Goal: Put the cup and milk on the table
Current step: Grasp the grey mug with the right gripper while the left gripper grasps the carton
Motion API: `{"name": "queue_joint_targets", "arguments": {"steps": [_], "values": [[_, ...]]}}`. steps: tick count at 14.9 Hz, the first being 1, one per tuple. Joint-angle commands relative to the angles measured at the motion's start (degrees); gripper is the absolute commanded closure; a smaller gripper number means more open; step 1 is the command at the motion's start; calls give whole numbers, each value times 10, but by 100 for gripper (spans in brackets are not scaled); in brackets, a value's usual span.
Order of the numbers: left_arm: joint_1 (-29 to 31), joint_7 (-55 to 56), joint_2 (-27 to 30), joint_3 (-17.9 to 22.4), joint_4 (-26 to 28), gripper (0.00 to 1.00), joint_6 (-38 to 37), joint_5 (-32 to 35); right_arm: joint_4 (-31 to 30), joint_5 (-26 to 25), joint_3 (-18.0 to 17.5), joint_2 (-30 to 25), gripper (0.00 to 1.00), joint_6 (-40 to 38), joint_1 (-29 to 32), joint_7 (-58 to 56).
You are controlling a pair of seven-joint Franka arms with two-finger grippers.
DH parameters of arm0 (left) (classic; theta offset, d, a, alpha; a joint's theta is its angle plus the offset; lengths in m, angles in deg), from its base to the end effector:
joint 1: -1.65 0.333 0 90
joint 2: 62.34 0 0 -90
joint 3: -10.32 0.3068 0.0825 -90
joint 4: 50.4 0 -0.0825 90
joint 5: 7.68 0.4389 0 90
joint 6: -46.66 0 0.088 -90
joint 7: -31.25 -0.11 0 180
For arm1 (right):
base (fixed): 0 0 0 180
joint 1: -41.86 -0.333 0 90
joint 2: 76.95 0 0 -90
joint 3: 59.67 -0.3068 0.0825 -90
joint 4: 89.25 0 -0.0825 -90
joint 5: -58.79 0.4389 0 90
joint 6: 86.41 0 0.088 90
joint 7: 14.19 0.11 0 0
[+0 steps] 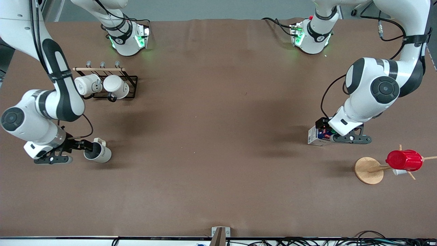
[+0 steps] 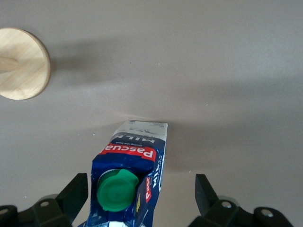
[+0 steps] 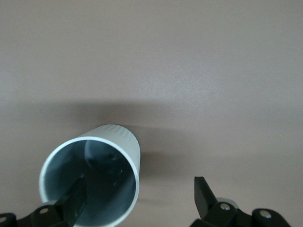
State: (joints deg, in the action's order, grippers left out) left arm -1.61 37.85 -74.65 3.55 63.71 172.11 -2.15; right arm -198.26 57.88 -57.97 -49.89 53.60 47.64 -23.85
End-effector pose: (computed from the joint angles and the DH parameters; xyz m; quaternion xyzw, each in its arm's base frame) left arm 0.6256 -0.1057 0.3105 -0.9980 0.0569 0.0035 0.0273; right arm 0.6667 -0.0871 0.2063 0.9990 0.0268 0.0323 0.0170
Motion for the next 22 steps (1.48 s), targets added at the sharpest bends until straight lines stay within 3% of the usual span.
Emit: {"name": "queue_joint_targets", "arguments": {"steps": [1,2,6,8,9,12,16,18,22], "values": [[6,-31,3,-1,11,3,9,12,-17,8,-4,9,5,27,1,-12],[11,-38,3,-2,12,4,9,12,-17,8,-5,13,11,27,1,-12],[13,-38,3,-2,22,10,12,12,-16,8,-5,16,69,26,1,-9],[13,-38,3,-2,27,18,14,12,-13,8,-5,16,93,25,1,-6],[13,-37,3,-2,28,24,14,12,-10,9,-5,16,100,19,1,-4],[13,-35,7,-2,32,44,13,12,2,9,-6,11,100,2,0,-5],[13,-34,7,-2,28,61,9,12,113,44,-10,7,100,-193,-16,19],[12,-32,8,-2,26,64,8,12,143,75,-34,-1,100,-233,-29,71],[9,-26,13,-3,23,65,5,12,159,64,-109,-7,99,-227,-64,286]]}}
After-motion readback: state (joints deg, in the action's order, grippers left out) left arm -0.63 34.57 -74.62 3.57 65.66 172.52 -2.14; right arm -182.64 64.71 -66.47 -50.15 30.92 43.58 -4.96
